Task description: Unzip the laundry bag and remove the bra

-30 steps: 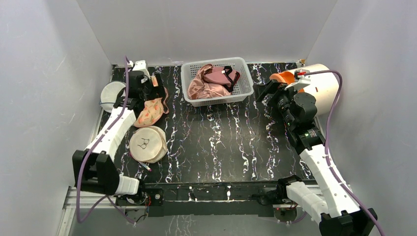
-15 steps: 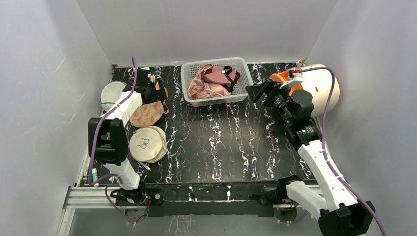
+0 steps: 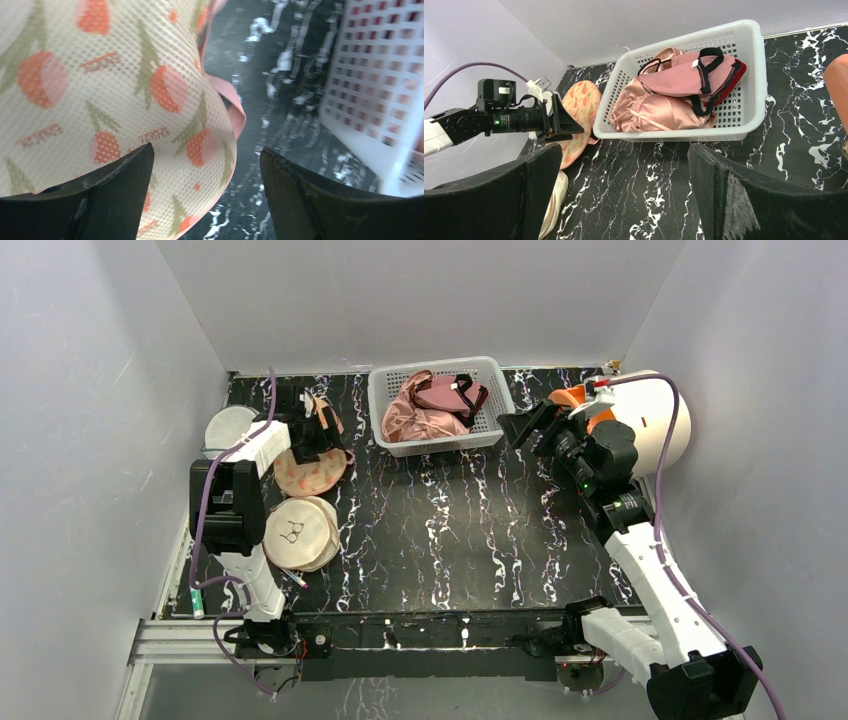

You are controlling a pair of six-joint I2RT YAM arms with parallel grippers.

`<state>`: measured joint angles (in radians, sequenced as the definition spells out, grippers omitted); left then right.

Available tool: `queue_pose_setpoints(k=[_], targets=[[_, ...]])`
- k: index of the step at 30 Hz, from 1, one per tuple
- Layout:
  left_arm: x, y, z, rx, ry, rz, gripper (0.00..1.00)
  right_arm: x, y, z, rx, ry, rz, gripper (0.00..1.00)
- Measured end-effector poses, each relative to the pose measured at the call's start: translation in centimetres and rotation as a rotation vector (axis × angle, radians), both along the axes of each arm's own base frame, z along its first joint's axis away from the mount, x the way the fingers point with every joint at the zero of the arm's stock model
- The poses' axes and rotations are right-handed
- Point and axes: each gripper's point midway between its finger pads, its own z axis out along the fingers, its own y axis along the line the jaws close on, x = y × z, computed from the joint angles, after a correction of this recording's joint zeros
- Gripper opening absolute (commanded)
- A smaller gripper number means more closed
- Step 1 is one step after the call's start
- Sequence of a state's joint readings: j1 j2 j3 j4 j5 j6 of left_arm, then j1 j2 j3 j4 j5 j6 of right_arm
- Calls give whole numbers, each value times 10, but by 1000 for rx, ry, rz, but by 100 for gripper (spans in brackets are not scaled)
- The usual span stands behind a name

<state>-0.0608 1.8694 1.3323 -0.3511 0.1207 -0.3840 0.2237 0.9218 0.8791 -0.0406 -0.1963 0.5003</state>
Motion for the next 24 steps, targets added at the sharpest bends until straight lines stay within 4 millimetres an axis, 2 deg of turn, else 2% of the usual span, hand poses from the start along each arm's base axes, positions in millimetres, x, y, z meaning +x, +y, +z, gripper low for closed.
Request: queue_pose_setpoints(k=[2,6,12,15,18,21,24], targets=[[3,-16,4,-85,-21,-32,68,1,0,-1,0,3,1,98],[3,-47,11,-263,-47,-98,69,2,2,-2,3,11,11,98],[-6,-78,19,-490,-102,-169,85,6,10,-1,5,23,48,98],[-11,-81,35,-524,-156,-194,94,11,18,-4,1,40,77,98],[-10,-77,66,-498,-256,-215,98,14,32,-12,-12,70,113,98],[-4,-63,101,-394,-382,-195,99,12,55,-21,-32,98,166,98],[5,-41,115,-269,-435,-131,98,6,79,-29,-58,119,221,98]])
